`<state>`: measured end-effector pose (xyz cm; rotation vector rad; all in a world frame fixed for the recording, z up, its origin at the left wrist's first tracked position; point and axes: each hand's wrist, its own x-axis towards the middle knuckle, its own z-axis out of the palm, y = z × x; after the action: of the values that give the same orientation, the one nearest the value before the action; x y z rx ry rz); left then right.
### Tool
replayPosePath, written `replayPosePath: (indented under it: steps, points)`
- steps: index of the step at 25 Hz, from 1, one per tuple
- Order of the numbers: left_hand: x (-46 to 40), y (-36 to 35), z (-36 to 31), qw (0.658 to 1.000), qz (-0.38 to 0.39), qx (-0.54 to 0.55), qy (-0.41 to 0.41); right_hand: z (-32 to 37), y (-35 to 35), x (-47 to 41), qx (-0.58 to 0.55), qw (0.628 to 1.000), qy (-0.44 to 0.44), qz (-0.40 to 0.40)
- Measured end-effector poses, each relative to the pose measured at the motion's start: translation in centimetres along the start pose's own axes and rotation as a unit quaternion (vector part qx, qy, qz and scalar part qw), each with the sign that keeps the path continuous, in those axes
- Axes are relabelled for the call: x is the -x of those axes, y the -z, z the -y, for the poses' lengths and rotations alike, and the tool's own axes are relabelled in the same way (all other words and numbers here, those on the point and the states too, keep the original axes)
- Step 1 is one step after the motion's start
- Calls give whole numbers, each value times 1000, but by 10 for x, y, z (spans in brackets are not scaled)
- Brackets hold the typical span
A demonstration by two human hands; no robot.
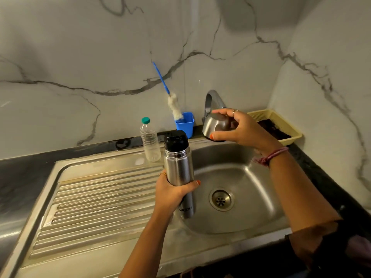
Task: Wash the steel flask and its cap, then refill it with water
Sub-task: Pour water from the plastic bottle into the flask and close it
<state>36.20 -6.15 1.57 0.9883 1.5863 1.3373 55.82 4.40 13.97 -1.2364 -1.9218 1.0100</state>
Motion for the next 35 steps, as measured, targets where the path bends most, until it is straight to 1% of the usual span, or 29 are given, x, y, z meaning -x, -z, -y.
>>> replayPosePath:
  steps: [1,2,3,4,7,9,12,18,20,22,23,27,28,30,31,32,35]
  points:
    - [0,-9,-2,1000,4,-5,-5,-1,2,1,-82,997,1,2]
    - [1,-17,-4,1000,9,-11,-14,-2,2,2,-170,985,2,15]
    - [1,-26,-5,999,15,-19,-24,-5,2,2,-236,971,10,30]
    - [1,-34,-7,999,21,-25,-32,-8,0,2,-263,964,24,40]
    - [-1,-54,-9,997,41,-41,-44,-7,-1,3,-236,968,60,63]
    - [-3,-65,-10,996,50,-49,-49,-9,6,4,-219,969,58,99]
    - [-6,-78,-10,996,48,-51,-56,-16,15,8,-155,978,54,128]
    - [-4,-96,-14,996,48,-55,-60,-30,15,5,-125,986,43,101]
    - [-1,-101,-15,995,54,-58,-62,-38,23,5,-147,978,28,145]
    - [1,-105,-15,994,57,-60,-65,-47,35,6,-190,959,21,208]
    - [1,-107,-16,995,56,-59,-64,-50,39,7,-201,955,22,218]
    - [2,-114,-17,996,45,-52,-59,-53,34,6,-184,970,33,153]
    - [3,-115,-18,996,44,-52,-61,-55,35,5,-183,969,34,161]
    - [3,-117,-18,995,45,-56,-64,-59,44,5,-195,958,25,207]
    - [3,-118,-18,995,46,-57,-64,-59,48,7,-200,955,21,218]
    - [3,-118,-18,995,47,-57,-64,-59,48,7,-198,957,22,212]
    - [2,-121,-18,996,47,-52,-62,-57,33,6,-195,969,28,151]
